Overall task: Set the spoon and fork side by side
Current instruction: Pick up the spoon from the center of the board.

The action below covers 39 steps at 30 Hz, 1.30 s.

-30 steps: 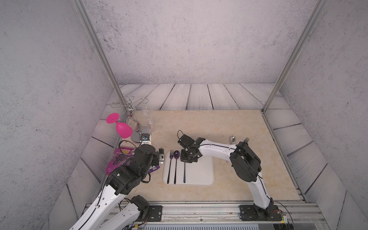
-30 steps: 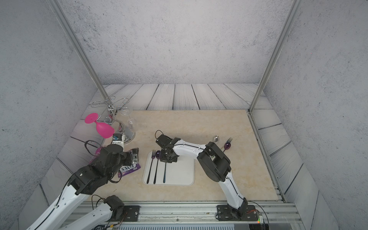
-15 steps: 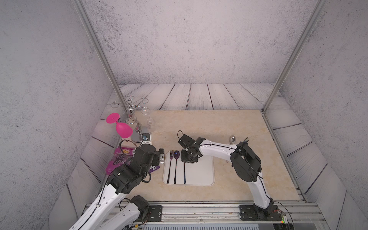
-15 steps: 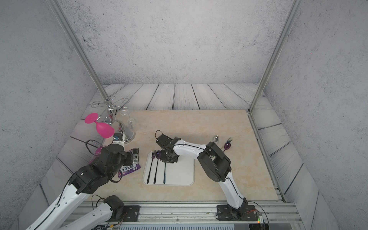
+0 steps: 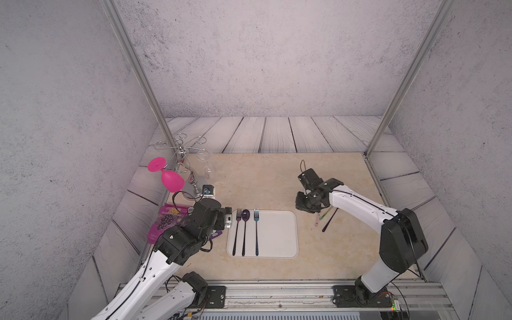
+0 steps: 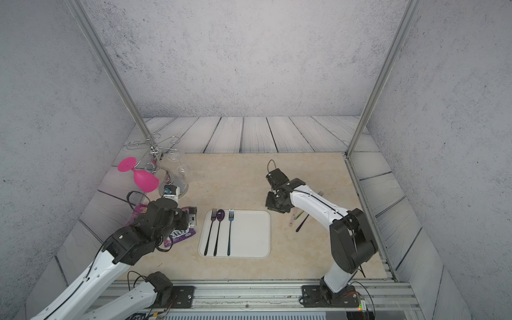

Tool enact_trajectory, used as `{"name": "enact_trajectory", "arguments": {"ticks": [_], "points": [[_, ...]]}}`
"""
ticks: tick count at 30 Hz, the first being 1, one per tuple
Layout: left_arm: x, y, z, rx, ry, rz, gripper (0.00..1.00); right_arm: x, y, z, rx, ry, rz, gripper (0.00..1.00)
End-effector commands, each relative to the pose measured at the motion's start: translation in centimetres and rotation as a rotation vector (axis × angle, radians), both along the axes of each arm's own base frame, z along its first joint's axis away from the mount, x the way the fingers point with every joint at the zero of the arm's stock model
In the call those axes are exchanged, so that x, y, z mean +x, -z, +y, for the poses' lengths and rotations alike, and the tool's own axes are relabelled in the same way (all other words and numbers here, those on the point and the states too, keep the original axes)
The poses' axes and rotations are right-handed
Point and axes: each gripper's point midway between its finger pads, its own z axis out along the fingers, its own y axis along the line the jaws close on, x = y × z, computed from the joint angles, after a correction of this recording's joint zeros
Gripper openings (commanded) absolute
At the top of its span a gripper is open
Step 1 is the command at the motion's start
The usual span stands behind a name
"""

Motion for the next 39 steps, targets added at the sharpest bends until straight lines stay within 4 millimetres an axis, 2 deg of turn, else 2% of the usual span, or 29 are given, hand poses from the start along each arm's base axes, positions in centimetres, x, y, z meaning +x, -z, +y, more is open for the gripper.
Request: {"name": "enact_trajectory", "arguments": {"ticks": [1,3,6,11,17,23,30,35,39], "points": [[0.0,-0.2,-0.2,-0.005,0.011,-0.001,1.00,0.0,1.1,-5.6,-0.095,0.006,0.054,0.33],[0.0,-0.2,-0.2,-0.004,0.011,-0.002,1.00,1.3,1.6,-7.4,-0.088,0.030,0.066,0.33],[0.0,-0.1,-0.2,-0.002,0.007,0.000,0.99,3.1,2.4,-8.7,-0.084,0.047,0.071,0.32],[0.0,0.0,0.0,0.005,0.002,0.004,1.00,5.3,4.4,-9.2,-0.125,0.034,0.110,0.32],[0.1,0.1,0.0,0.009,0.000,0.005,1.00,6.5,6.3,-9.9,-0.151,0.039,0.137,0.31],[0.2,0.0,0.0,0.014,0.001,0.004,1.00,7.1,7.9,-10.1,-0.151,0.035,0.160,0.29],[0.2,0.2,-0.1,0.019,0.001,0.009,0.99,6.8,9.8,-10.2,-0.154,0.024,0.191,0.26],[0.3,0.2,-0.2,0.020,0.002,0.009,1.00,6.9,9.7,-10.3,-0.158,0.024,0.184,0.16],[0.4,0.1,-0.2,0.021,0.002,0.008,1.00,7.1,8.3,-10.0,-0.130,0.021,0.143,0.06]]}}
